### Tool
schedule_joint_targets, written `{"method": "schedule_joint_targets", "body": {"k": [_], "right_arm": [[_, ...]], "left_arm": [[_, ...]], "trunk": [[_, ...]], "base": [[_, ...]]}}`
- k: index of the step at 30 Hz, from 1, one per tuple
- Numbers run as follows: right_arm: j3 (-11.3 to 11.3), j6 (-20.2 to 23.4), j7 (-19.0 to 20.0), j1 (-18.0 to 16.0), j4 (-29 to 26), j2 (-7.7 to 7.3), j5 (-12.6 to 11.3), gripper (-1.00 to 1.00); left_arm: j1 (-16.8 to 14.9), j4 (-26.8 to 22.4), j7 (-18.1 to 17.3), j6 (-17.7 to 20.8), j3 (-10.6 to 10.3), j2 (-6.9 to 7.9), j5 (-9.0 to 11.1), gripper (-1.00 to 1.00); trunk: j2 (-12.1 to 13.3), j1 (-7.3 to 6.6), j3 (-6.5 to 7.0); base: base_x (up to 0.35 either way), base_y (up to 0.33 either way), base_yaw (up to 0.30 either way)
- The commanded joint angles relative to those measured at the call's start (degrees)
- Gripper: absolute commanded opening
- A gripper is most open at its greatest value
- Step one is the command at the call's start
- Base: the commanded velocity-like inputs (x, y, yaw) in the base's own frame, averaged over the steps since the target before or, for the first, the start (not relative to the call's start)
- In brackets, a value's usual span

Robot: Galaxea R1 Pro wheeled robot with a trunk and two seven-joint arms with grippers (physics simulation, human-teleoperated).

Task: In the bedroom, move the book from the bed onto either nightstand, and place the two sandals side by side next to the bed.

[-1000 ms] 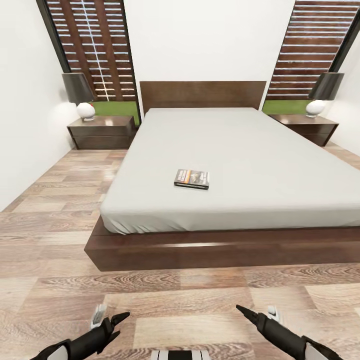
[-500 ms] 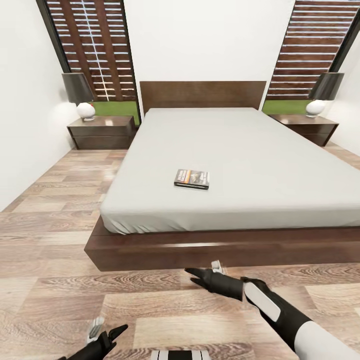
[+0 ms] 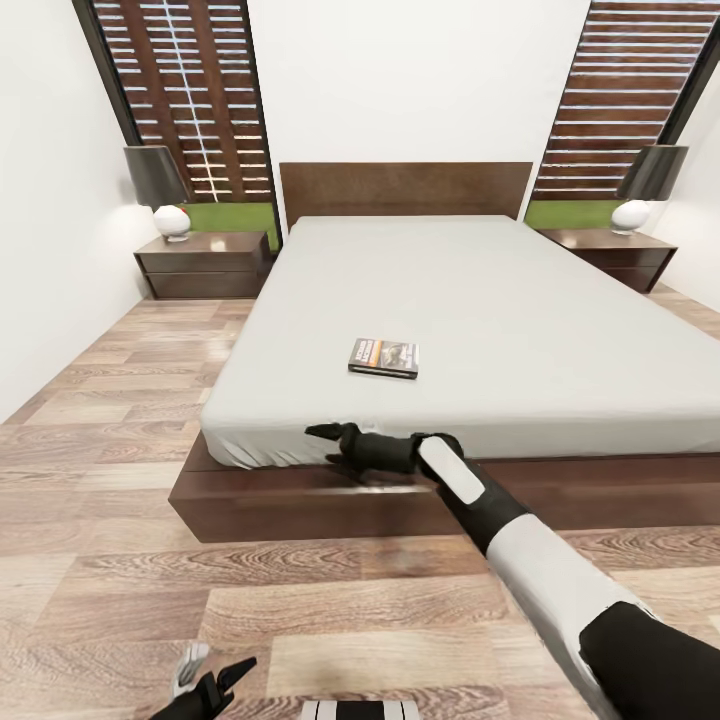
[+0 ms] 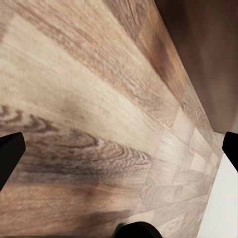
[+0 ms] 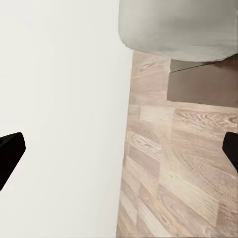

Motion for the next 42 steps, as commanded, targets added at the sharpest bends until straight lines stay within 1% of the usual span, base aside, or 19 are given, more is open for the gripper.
{"method": "schedule_joint_targets", "body": {"k": [1,2,4,5,6,8,10,13,15,17,20,21,22,23,24,25,29,34,42], "right_arm": [[-1.46,0.83,-1.60,-1.79,0.17,0.50,0.06,1.00],[-4.22,2.30,-5.34,-5.26,0.58,1.32,-0.67,1.00],[-6.61,3.57,-9.13,-9.10,1.94,1.97,-1.50,1.00],[-6.61,3.57,-9.13,-9.10,1.94,1.97,-1.50,1.00],[-8.65,4.46,-12.62,-13.32,4.77,2.40,-2.56,1.00],[-10.36,5.08,-15.53,-17.88,8.93,2.66,-4.05,1.00],[-11.64,5.52,-17.68,-22.32,13.64,2.72,-5.81,1.00],[-12.82,5.88,-19.76,-27.95,20.12,2.45,-8.19,1.00],[-13.26,5.95,-20.79,-30.67,23.21,1.95,-9.04,1.00],[-13.54,5.97,-21.88,-32.62,25.26,1.06,-9.51,1.00],[-13.76,5.96,-24.10,-34.48,27.02,-0.55,-9.93,1.00],[-13.76,5.96,-24.10,-34.48,27.02,-0.55,-9.93,1.00],[-13.83,5.96,-25.92,-35.21,27.67,-1.43,-10.17,1.00],[-13.87,5.96,-26.89,-35.47,27.90,-1.79,-10.25,1.00],[-13.91,5.95,-27.89,-35.66,28.08,-2.10,-10.33,1.00],[-13.91,5.95,-27.89,-35.66,28.08,-2.10,-10.33,1.00],[-14.56,6.06,-31.80,-36.18,28.58,-2.99,-10.77,1.00],[-14.57,6.35,-33.26,-36.35,28.74,-3.24,-10.63,1.00],[-14.49,6.35,-33.71,-36.05,29.32,-3.26,-10.47,1.00]], "left_arm": [[0.05,-0.01,-0.18,0.59,0.27,-0.01,0.04,1.00],[0.16,-0.01,-0.23,0.65,0.26,-0.04,0.05,1.00],[0.27,-0.01,-0.29,0.70,0.25,-0.10,0.05,1.00],[0.27,-0.01,-0.29,0.70,0.25,-0.10,0.05,1.00],[0.39,-0.01,-0.33,0.73,0.22,-0.16,0.05,1.00],[0.53,0.02,-0.38,0.70,0.19,-0.31,0.05,1.00],[0.80,0.03,-0.60,0.65,0.15,-0.65,0.02,1.00],[1.50,0.01,-1.57,0.54,0.12,-1.17,-0.16,1.00],[1.88,0.00,-2.70,0.55,0.11,-1.41,-0.70,1.00],[2.18,0.02,-4.14,0.62,0.10,-1.54,-1.55,1.00],[2.49,0.05,-6.44,0.79,0.09,-1.66,-2.87,1.00],[2.49,0.05,-6.44,0.79,0.09,-1.66,-2.87,1.00],[2.61,0.06,-7.65,0.92,0.09,-1.69,-3.51,1.00],[2.68,0.06,-8.12,0.98,0.09,-1.71,-3.75,1.00],[2.73,0.07,-8.49,1.03,0.09,-1.72,-3.94,1.00],[2.73,0.07,-8.49,1.03,0.09,-1.72,-3.94,1.00],[3.21,0.08,-9.51,1.31,0.09,-1.75,-4.56,1.00],[3.86,0.08,-9.89,1.43,0.09,-1.81,-5.30,1.00],[4.19,0.08,-10.12,2.45,0.09,-1.91,-7.58,1.00]], "trunk": [[-0.01,-0.01,-0.05],[-0.01,-0.01,-0.05],[-0.01,-0.01,-0.05],[-0.01,-0.01,-0.05],[-0.01,-0.01,-0.05],[-0.01,-0.01,-0.05],[-0.01,-0.01,-0.05],[-0.01,-0.01,-0.05],[-0.01,-0.01,-0.05],[-0.01,-0.01,-0.05],[-0.01,-0.01,-0.05],[-0.01,-0.01,-0.05],[-0.01,-0.01,-0.05],[-0.01,-0.01,-0.05],[-0.01,-0.01,-0.05],[-0.01,-0.01,-0.05],[-0.01,-0.01,-0.05],[-0.01,-0.01,-0.05],[-0.01,-0.01,-0.05]], "base": [[0.000,0.000,0.000],[0.000,0.000,0.000],[0.000,0.000,0.000],[0.000,0.000,0.000],[0.000,0.000,0.000],[0.000,0.000,0.000],[0.000,0.000,0.000],[0.000,0.000,0.000],[0.000,0.000,0.000],[0.000,0.000,0.000],[0.000,0.000,0.000],[0.000,0.000,0.000],[0.000,0.000,0.000],[0.000,0.000,0.000],[0.000,0.000,0.000],[0.000,0.000,0.000],[0.000,0.000,0.000],[0.000,0.000,0.000],[0.000,0.000,0.000]]}}
